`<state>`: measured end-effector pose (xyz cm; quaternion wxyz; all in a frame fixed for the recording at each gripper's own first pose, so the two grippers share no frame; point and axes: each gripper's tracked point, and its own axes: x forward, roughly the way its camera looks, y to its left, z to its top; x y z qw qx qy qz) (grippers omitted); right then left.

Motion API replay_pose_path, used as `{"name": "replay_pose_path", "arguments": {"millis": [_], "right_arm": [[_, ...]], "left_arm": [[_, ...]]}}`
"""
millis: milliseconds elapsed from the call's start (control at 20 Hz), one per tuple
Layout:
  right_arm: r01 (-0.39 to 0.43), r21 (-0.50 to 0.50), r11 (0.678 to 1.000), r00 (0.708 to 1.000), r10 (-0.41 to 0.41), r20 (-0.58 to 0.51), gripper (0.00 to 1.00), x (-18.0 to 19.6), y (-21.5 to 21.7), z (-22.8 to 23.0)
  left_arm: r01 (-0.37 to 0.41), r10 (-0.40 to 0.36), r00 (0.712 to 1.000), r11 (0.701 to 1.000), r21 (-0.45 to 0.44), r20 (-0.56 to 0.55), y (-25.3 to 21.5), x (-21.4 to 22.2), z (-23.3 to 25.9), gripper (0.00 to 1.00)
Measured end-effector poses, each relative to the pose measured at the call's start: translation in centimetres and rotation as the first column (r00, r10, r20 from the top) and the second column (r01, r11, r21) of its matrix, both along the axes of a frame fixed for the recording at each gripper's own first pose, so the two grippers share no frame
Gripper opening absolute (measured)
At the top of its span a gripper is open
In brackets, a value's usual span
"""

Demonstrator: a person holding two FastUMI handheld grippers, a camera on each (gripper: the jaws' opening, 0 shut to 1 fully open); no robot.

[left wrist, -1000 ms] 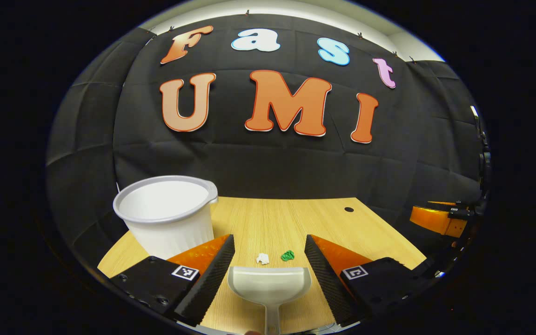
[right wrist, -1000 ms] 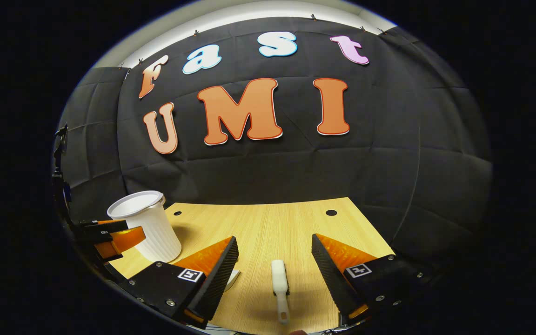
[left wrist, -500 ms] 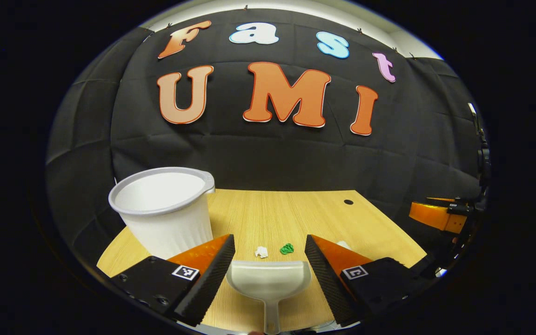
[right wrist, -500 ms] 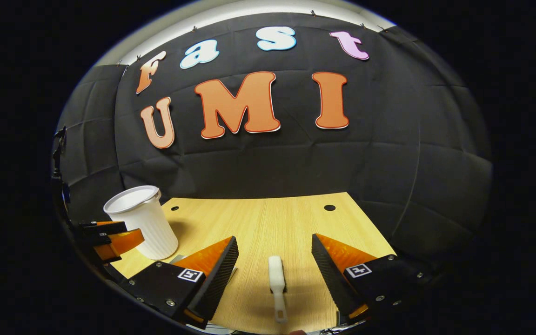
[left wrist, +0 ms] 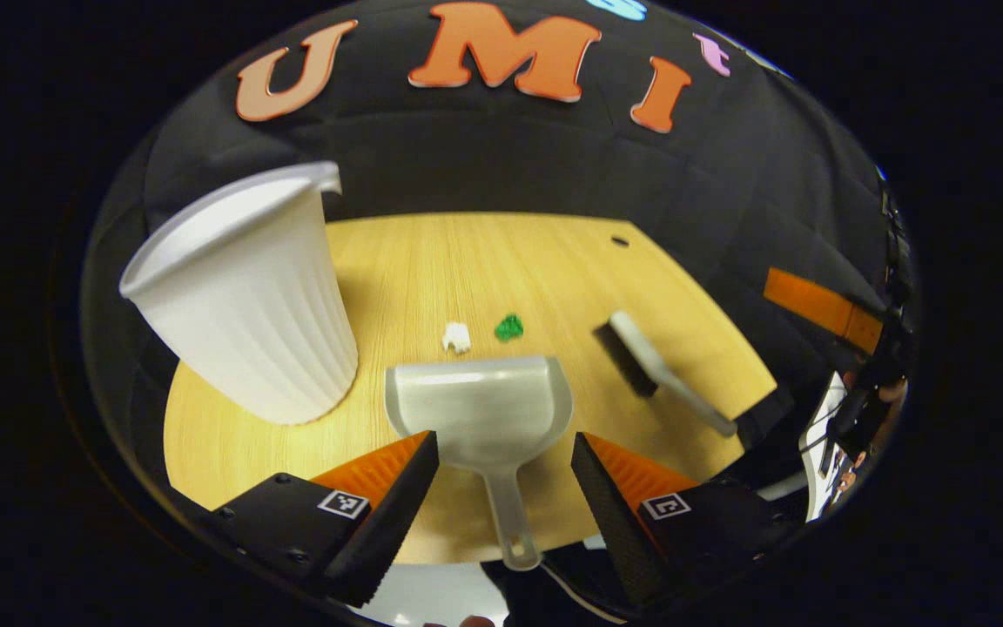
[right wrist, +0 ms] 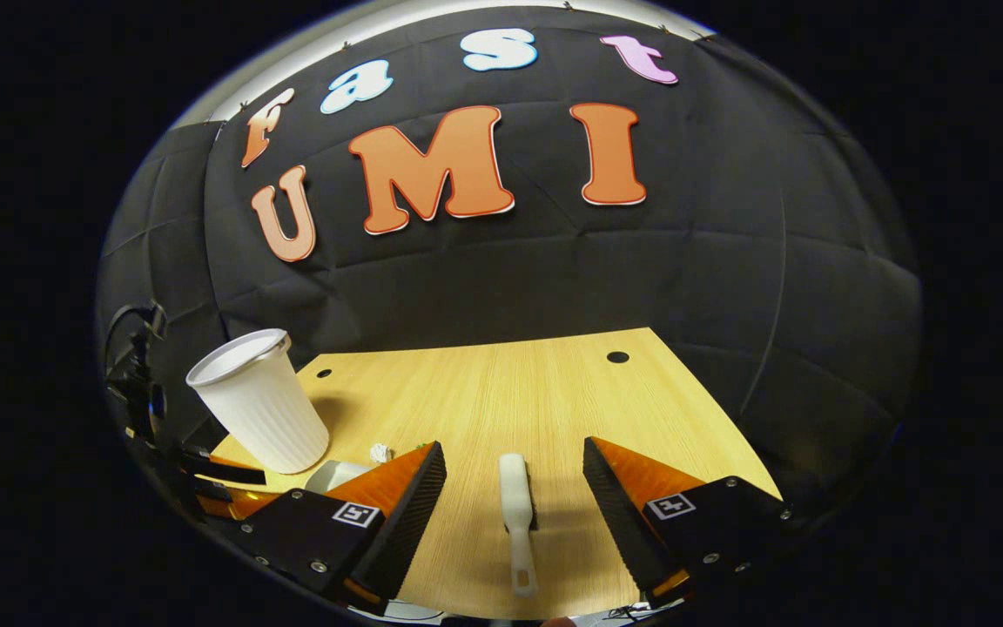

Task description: Pick up the small broom and dustpan from the desktop, sweep the trash into the dustpan with the broom, and then empty the trash into the garbage bin.

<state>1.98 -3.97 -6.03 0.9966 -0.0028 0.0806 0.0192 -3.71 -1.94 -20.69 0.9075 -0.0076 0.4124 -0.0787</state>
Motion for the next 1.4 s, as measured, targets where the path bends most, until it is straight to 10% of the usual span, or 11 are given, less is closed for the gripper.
{"name": "replay_pose_path", "arguments": {"millis": [350,850,1100,1200,1400], "right_arm": [[0.066,0.019,0.998,0.996,-0.065,-0.059,0.95,-0.6,-3.8,-2.2],[0.089,0.017,0.996,0.993,-0.088,-0.077,0.95,0.0,-6.4,-2.1],[0.071,0.020,0.997,0.993,-0.069,-0.095,0.95,0.2,-5.9,-2.2],[0.063,0.009,0.998,0.992,-0.061,-0.108,0.95,0.2,-5.7,-2.6],[0.037,0.010,0.999,0.985,-0.035,-0.171,0.95,0.6,-4.5,-3.5]], "left_arm": [[-0.009,0.018,0.929,1.000,0.027,-0.369,2.0,1.2,-5.6,0.99],[-0.048,0.065,0.876,0.998,0.048,-0.478,2.1,2.5,-8.1,0.96],[-0.078,0.105,0.858,0.994,0.074,-0.503,2.1,2.6,-8.7,0.70],[-0.096,0.118,0.862,0.993,0.070,-0.493,2.3,2.9,-8.5,0.42],[-0.098,0.112,0.867,0.994,0.053,-0.486,2.3,2.8,-8.5,0.35]]}}
